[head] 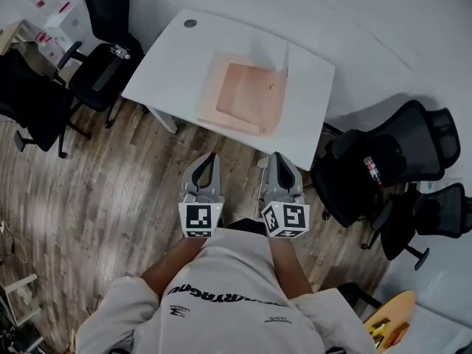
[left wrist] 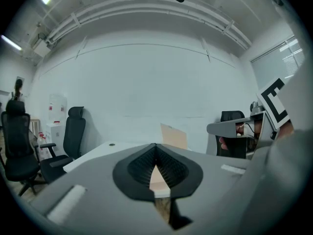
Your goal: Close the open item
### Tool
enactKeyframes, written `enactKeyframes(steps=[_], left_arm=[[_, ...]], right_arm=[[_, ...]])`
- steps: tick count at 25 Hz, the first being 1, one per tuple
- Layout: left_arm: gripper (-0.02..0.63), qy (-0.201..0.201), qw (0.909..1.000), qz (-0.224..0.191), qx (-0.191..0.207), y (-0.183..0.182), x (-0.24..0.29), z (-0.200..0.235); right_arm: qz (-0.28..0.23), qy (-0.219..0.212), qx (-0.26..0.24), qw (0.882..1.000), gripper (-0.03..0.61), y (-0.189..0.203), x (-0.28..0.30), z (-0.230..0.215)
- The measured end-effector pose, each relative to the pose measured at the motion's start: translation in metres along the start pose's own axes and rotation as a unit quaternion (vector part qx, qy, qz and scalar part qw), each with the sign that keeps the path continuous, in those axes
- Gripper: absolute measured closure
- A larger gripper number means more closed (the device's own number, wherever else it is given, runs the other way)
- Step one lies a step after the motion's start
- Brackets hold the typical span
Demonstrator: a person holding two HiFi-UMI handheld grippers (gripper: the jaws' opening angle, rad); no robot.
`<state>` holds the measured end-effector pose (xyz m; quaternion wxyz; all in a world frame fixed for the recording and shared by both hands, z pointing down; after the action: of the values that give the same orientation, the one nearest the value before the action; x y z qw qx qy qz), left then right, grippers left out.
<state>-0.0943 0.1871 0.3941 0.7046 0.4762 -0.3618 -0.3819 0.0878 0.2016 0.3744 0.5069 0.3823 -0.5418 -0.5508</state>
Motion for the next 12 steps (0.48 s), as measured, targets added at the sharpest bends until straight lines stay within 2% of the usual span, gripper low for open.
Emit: enactKeyframes(steps=[12], left_arm=[[0.618, -0.003, 0.9999, 0.013, -0.006, -0.008, 0.062, 0.019]], right_arm=[[-0.004, 0.045, 0.017, 0.999, 0.578, 0.003, 0.045, -0.052]])
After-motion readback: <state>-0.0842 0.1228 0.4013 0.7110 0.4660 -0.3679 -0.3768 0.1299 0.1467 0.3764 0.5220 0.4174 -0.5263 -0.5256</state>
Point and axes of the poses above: the fingertips, and each gripper's own axes: x forward along the fingers, z to its left, y out of its underside, the point moved 5 cm from there along -x, backward along the fingers, and after that the axes turned 14 degrees about -x, right-handed, at the moved point
